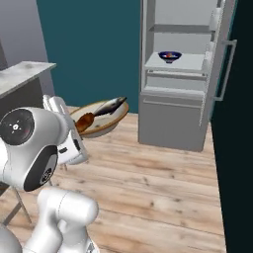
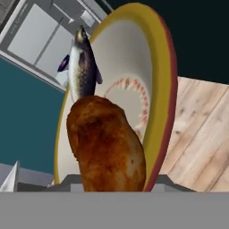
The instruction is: Place the bowl with the garlic and tomato on the second highest shelf of the fridge. Place the bowl with the fish and chicken drumstick on the top shelf of the fridge.
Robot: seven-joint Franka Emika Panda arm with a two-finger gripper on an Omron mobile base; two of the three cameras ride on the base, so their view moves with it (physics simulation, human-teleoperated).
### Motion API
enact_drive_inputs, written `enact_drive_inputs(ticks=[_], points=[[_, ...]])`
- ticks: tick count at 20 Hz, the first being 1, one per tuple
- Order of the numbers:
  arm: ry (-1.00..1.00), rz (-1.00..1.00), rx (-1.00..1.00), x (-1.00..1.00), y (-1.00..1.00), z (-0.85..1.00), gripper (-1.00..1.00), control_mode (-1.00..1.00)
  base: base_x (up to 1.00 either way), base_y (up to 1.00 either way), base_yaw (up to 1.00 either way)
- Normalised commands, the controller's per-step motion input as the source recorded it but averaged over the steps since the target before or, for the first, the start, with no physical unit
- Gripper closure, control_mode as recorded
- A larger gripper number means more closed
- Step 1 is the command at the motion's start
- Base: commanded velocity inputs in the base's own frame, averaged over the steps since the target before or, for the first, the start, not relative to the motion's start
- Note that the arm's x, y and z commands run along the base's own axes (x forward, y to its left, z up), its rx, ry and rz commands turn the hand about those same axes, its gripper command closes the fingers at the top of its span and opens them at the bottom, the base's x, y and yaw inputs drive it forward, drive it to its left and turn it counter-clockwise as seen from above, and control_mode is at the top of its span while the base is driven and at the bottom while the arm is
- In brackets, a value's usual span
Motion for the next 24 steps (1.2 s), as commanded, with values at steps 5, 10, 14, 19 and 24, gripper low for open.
enact_drive_inputs(ticks=[5, 10, 14, 19, 24], points=[[0.0, 0.0, 0.0, 0.0, 0.0, 0.0, 1.0, 1.0, 1.0, 0.61, -0.04], [0.0, 0.0, 0.0, 0.0, 0.0, 0.0, 1.0, 1.0, 1.0, -0.11, -0.15], [0.0, 0.0, 0.0, 0.0, 0.0, 0.0, 1.0, 1.0, 1.0, -0.27, -0.13], [0.0, 0.0, 0.0, 0.0, 0.0, 0.0, 1.0, 1.0, 1.0, -0.55, -0.1], [0.0, 0.0, 0.0, 0.0, 0.0, 0.0, 1.0, 1.0, 1.0, -0.46, -0.07]])
